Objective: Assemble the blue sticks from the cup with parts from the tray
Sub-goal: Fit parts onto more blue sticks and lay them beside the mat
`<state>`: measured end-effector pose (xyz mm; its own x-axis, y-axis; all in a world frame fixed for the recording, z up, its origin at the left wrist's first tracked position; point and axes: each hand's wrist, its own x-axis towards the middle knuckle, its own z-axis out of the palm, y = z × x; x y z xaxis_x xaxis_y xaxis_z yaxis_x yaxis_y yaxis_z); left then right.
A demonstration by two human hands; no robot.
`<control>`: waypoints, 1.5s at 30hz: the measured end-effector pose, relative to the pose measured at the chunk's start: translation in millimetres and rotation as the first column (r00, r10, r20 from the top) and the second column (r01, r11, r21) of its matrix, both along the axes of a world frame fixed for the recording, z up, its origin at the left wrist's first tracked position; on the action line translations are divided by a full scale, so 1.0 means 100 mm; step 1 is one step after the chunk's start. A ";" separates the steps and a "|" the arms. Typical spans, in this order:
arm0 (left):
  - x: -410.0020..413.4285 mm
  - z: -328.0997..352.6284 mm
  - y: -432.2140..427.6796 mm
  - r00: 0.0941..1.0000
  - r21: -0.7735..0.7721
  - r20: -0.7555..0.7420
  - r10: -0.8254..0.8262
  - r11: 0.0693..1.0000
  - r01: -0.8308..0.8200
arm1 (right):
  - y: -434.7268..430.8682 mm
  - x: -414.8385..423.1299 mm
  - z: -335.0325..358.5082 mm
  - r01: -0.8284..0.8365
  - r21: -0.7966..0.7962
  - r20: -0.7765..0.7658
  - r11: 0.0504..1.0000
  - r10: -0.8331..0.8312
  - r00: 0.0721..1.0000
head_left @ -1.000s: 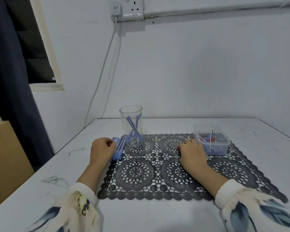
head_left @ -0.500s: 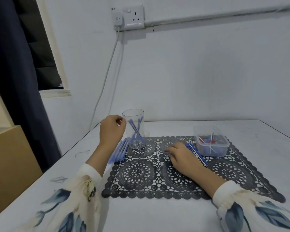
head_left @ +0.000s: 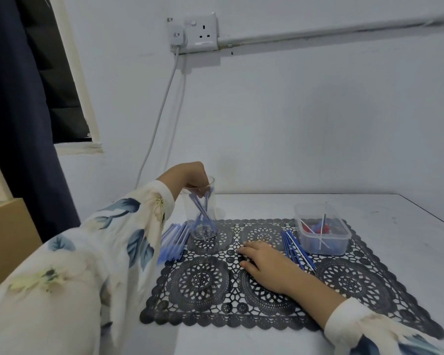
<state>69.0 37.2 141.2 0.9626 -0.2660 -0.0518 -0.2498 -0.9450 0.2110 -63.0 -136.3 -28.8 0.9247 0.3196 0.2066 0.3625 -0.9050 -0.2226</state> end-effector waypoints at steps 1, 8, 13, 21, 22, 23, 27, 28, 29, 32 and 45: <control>0.02 0.00 -0.02 0.999 0.012 -0.031 -0.011 1.000 0.012 | 0.00 0.00 -0.01 0.000 -0.008 0.002 1.000 0.000 1.000; 0.04 0.02 -0.02 0.991 -0.037 0.130 -0.011 0.999 0.016 | 0.00 0.01 -0.01 -0.012 -0.023 0.025 1.000 0.012 1.000; -0.02 0.07 0.07 0.947 -0.311 0.315 0.059 0.949 0.045 | 0.01 -0.01 0.01 -0.006 0.012 0.059 1.000 0.005 0.998; -0.50 0.00 0.13 0.348 -0.220 0.937 0.022 0.813 0.539 | 0.03 -0.08 0.07 0.081 0.189 0.284 0.979 -0.134 0.949; -0.54 -0.05 0.12 0.315 -0.196 0.949 0.010 0.802 0.564 | 0.03 -0.09 0.07 0.095 0.227 0.317 0.969 -0.166 0.934; -0.58 -0.11 0.12 0.310 -0.182 0.951 -0.005 0.799 0.573 | 0.03 -0.10 0.08 0.102 0.265 0.346 0.959 -0.193 0.918; -0.77 -0.49 0.13 0.458 -0.241 0.886 -0.079 0.764 0.598 | 0.01 -0.14 0.13 0.104 0.320 0.436 0.942 -0.244 0.866; -0.83 -0.60 0.13 0.518 -0.287 0.850 -0.094 0.743 0.605 | 0.01 -0.15 0.15 0.089 0.319 0.475 0.943 -0.240 0.847; -0.89 -0.72 0.12 0.576 -0.335 0.811 -0.102 0.727 0.599 | 0.01 -0.16 0.17 0.070 0.313 0.516 0.947 -0.231 0.825; -1.05 -1.03 0.08 0.718 -0.420 0.688 -0.110 0.746 0.517 | 0.03 -0.22 0.22 0.035 0.293 0.565 0.955 -0.202 0.800; -1.13 -1.34 0.07 0.771 -0.351 0.579 -0.265 0.773 0.529 | 0.00 -0.14 0.19 0.019 0.100 0.595 0.995 -0.075 0.800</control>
<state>-44.1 44.3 7.3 0.6202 -0.4905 0.6122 -0.7670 -0.5426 0.3424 -77.4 -136.2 -9.6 0.6224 0.2342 0.7468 0.4066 -0.9121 -0.0528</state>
